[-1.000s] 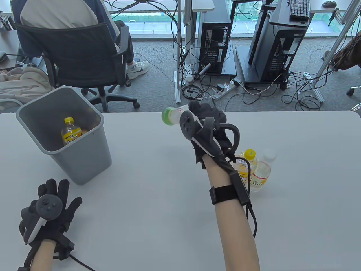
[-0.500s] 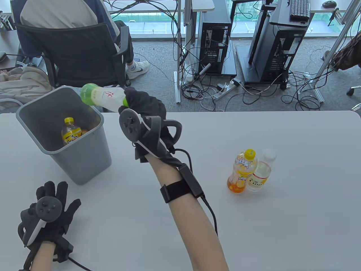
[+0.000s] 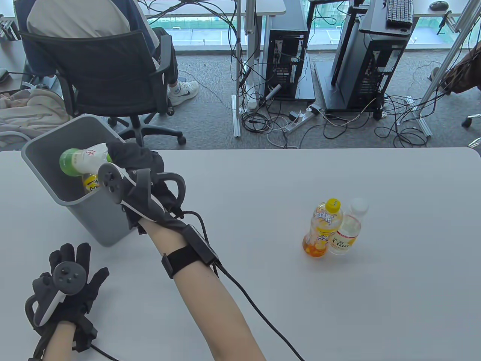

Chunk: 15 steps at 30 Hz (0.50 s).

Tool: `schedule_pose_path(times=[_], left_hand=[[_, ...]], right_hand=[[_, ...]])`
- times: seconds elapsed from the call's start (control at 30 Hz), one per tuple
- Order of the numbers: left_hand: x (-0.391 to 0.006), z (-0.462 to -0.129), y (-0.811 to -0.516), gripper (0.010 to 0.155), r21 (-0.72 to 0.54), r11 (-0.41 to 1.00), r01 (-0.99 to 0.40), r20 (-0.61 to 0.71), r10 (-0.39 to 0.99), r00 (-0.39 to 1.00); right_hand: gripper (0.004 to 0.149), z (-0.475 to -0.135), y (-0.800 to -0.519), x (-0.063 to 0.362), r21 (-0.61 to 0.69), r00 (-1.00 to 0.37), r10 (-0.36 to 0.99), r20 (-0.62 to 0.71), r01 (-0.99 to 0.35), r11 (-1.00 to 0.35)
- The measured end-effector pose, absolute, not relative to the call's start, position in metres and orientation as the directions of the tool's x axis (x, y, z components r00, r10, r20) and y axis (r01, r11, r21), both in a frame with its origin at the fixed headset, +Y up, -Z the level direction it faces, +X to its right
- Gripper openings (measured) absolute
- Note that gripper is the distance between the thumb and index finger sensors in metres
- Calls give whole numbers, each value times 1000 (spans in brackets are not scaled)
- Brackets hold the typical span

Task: Place bottles in bin

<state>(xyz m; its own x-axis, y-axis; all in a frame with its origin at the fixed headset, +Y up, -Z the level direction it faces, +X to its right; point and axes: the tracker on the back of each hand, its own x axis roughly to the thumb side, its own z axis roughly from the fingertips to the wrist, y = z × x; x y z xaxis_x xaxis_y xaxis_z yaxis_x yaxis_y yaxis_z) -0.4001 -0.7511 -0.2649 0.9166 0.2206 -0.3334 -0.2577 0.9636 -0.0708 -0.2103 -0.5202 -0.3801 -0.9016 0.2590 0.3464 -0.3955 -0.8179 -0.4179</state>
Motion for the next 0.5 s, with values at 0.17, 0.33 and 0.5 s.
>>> schedule_pose_path(times=[0.17,0.33,0.5], left_hand=[[-399,-265,-751,85,-74,964,-254,-333,216,918],[-399,-266,-752,85,-84,964,-253,-331,212,920],[-399,-266,-752,85,-81,964,-252,-328,213,920]], right_hand=[[68,-382,-534,-213,-387,-904,223,365,-365,-847],[68,-385,-531,-195,-408,-922,154,356,-301,-862],[65,-389,-524,-160,-451,-947,45,318,-193,-871]])
